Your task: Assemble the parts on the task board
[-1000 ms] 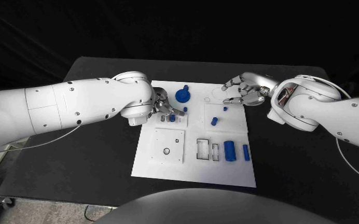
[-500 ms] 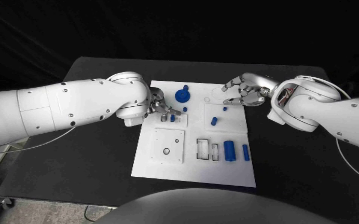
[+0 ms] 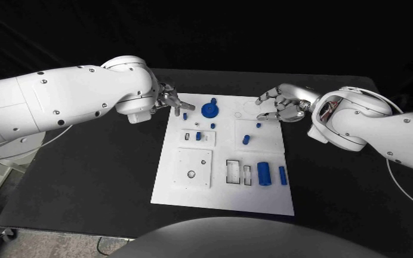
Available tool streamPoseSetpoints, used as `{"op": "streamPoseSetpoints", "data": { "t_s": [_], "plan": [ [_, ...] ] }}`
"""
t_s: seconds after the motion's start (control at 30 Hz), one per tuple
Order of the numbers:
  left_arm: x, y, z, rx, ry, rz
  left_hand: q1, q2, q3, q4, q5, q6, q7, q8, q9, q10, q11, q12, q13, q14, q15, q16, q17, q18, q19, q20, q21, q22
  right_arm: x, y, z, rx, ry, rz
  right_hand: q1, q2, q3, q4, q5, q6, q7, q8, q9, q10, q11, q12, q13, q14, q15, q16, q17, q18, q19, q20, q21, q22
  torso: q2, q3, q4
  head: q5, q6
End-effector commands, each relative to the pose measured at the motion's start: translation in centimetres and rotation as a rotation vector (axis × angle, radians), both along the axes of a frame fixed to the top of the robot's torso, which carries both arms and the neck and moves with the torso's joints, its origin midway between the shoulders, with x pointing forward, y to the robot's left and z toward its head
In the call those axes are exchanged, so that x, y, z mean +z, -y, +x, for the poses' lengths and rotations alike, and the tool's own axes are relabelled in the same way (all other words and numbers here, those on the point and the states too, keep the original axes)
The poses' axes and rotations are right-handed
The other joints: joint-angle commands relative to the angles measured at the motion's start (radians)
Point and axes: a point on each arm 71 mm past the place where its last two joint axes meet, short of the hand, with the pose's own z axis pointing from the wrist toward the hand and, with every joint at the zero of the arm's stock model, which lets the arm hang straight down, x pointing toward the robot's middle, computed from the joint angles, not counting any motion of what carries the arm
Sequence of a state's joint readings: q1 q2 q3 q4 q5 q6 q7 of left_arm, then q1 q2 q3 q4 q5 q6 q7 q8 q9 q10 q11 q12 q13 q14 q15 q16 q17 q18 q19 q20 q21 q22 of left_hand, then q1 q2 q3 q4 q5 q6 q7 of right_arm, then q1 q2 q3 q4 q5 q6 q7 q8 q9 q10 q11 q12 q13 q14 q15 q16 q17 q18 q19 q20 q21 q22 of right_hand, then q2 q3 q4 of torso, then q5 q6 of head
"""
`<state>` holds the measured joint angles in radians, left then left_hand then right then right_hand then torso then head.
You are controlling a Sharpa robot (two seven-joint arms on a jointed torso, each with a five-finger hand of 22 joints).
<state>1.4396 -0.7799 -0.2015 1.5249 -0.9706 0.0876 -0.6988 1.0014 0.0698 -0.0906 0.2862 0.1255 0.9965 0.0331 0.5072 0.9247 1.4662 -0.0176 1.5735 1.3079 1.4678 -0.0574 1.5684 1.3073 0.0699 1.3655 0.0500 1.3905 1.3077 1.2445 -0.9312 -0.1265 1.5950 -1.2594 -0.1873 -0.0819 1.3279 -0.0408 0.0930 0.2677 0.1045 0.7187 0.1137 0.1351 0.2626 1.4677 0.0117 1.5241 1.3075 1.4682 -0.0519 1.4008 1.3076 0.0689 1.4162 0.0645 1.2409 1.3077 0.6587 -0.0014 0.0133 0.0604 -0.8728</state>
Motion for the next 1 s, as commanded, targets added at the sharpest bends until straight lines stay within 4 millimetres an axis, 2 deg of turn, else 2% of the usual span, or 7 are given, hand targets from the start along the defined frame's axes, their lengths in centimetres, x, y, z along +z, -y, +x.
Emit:
{"op": "streamPoseSetpoints", "data": {
  "t_s": [0.03, 0.2, 0.37, 0.67, 1.0],
  "plan": [
    [0.0, -0.8, 0.7, 0.031, -0.017, 0.080, 0.012, 0.002, -0.008, 0.001, 0.005, -0.009, 0.001, -0.002, 0.002, 0.105, -0.006, -0.003, 0.263, 0.103, -0.007, 0.002, 0.264, -0.002, 0.003, 0.000, 0.001, 0.048, -0.1, -0.1, 0.0, 0.006, -0.004, 0.001, -0.003, 0.004, -0.003, -0.002, 0.005, 0.007, -0.001, 0.005, -0.001, 0.051, 0.007, -0.005, 0.231, 0.048, 0.006, -0.006, 0.129, 0.012, -0.006, -0.002, -0.005, 0.082, 0.001, -0.0014, -0.0014, 0.000, 0.000],
    [-0.1, -1.4, 2.0, 0.063, -0.010, 0.102, 0.023, 0.001, -0.010, 0.000, 0.009, -0.015, 0.002, -0.004, 0.005, 0.105, -0.006, -0.003, 0.263, 0.103, -0.006, 0.002, 0.264, -0.002, 0.001, 0.000, -0.002, 0.046, -0.1, -0.1, 0.0, 0.006, -0.006, 0.000, -0.005, 0.007, -0.004, 0.000, 0.006, 0.007, -0.001, 0.005, -0.002, 0.051, 0.007, -0.004, 0.231, 0.048, 0.006, -0.005, 0.129, 0.011, -0.006, -0.002, -0.004, 0.083, 0.003, -0.0026, -0.0011, 0.000, 0.000],
    [-0.8, -1.1, 2.8, 0.066, -0.021, 0.118, 0.035, 0.002, -0.012, 0.000, 0.016, -0.020, 0.003, -0.007, 0.008, 0.105, -0.005, -0.003, 0.263, 0.103, -0.005, 0.002, 0.264, -0.001, -0.003, 0.001, -0.006, 0.043, -0.1, -0.1, -0.1, 0.008, -0.006, 0.002, -0.006, 0.009, -0.004, 0.000, 0.008, 0.008, -0.001, 0.005, -0.002, 0.051, 0.007, -0.004, 0.231, 0.048, 0.006, -0.006, 0.129, 0.012, -0.006, -0.002, -0.005, 0.083, 0.002, -0.0018, -0.0008, 0.003, 0.000],
    [-2.7, -0.5, 3.2, 0.061, -0.032, 0.101, 0.067, 0.004, -0.020, 0.001, 0.042, -0.037, 0.008, -0.016, 0.017, 0.105, -0.001, -0.003, 0.263, 0.103, -0.002, 0.002, 0.264, 0.001, -0.012, 0.004, -0.016, 0.038, 0.0, -0.1, -0.1, 0.009, -0.005, 0.003, -0.006, 0.010, -0.004, 0.000, 0.011, 0.008, -0.001, 0.005, -0.003, 0.051, 0.007, -0.004, 0.231, 0.048, 0.006, -0.006, 0.129, 0.012, -0.006, -0.002, -0.006, 0.083, 0.002, -0.0019, -0.0005, 0.001, 0.000],
    [-3.3, -0.4, 3.5, 0.059, -0.031, 0.088, 0.073, 0.005, -0.031, 0.003, 0.042, -0.056, 0.015, -0.033, 0.015, 0.105, 0.005, -0.003, 0.263, 0.103, 0.003, 0.002, 0.264, 0.004, -0.022, 0.007, -0.026, 0.032, 0.0, 0.0, -0.1, 0.007, -0.006, 0.002, -0.006, 0.012, -0.004, -0.001, 0.013, 0.008, -0.001, 0.005, -0.003, 0.051, 0.007, -0.005, 0.231, 0.048, 0.007, -0.007, 0.128, 0.012, -0.006, -0.001, -0.007, 0.083, 0.001, -0.0011, 0.0008, 0.003, 0.000]
  ]
}}
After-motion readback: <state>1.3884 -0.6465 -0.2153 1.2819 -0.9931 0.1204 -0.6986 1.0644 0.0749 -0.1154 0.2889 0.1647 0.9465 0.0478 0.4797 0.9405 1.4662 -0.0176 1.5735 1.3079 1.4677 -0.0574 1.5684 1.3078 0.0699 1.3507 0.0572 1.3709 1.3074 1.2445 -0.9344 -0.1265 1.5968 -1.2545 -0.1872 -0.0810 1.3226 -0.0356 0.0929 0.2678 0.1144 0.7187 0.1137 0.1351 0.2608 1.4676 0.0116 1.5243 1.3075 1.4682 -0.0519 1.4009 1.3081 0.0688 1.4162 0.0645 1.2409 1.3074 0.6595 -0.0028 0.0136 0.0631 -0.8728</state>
